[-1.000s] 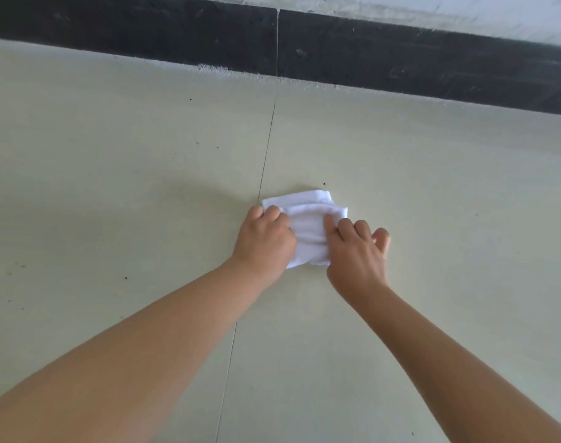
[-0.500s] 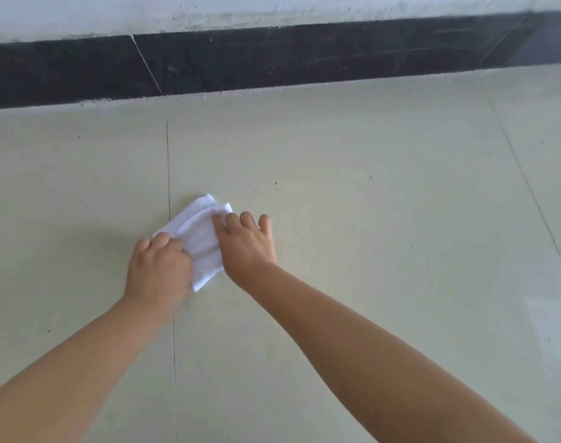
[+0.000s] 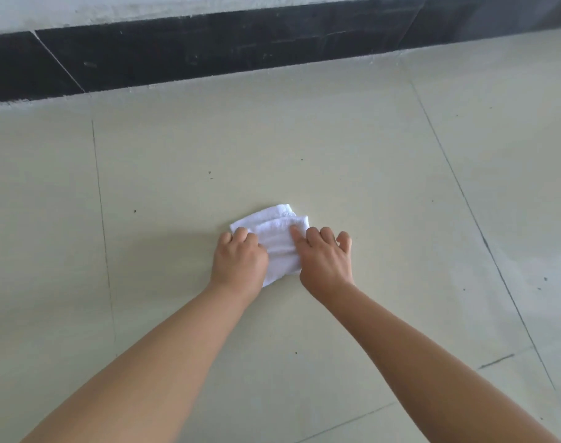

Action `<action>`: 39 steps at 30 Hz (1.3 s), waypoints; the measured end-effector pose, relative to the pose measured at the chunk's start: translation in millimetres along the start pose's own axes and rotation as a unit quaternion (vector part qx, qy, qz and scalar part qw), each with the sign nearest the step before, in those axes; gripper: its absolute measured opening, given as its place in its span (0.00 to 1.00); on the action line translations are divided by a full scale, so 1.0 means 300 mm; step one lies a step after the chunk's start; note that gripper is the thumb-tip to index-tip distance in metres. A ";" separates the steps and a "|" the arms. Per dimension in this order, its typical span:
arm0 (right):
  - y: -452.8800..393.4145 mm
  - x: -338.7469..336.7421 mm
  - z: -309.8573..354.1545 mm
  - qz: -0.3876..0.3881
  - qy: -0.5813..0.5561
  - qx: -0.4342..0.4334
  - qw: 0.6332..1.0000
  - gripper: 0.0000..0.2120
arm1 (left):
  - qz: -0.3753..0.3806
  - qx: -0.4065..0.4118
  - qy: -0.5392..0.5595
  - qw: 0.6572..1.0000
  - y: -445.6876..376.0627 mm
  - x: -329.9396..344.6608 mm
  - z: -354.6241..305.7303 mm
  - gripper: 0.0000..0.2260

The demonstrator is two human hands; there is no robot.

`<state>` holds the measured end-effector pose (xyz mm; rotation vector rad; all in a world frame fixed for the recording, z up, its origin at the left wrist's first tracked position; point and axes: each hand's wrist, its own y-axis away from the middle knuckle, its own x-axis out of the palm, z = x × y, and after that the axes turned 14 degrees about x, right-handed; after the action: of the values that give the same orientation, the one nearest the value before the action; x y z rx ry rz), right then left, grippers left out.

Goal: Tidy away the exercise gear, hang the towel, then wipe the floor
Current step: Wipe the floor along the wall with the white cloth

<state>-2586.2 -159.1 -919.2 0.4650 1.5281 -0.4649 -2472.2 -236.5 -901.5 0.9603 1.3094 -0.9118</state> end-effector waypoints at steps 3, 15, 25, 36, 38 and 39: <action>-0.012 -0.001 -0.037 0.007 -0.013 0.010 1.000 0.34 | 0.023 -0.017 0.016 0.999 -0.017 0.017 -0.014 0.17; -0.048 -0.022 -0.054 0.061 -0.074 -0.028 0.995 0.16 | 0.083 -0.012 0.053 0.995 -0.048 -0.001 -0.022 0.19; 0.163 -0.050 -0.075 0.073 -0.046 -0.048 0.995 0.13 | 0.170 0.096 0.064 0.979 0.039 -0.073 -0.071 0.15; 0.049 -0.822 0.264 0.483 -0.054 0.198 0.851 0.15 | 0.129 -0.065 0.253 0.957 0.339 -0.666 0.173 0.16; 0.045 -0.974 0.318 0.508 -0.092 0.237 0.823 0.16 | 0.119 -0.042 0.319 0.939 0.435 -0.825 0.209 0.18; 0.040 -1.066 0.347 0.514 -0.111 0.249 0.813 0.16 | 0.134 -0.026 0.324 0.936 0.478 -0.908 0.228 0.18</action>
<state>-2490.8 -208.1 -600.3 1.4866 0.7183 -0.0309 -2329.0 -250.0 -620.9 1.4273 1.6808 -0.3453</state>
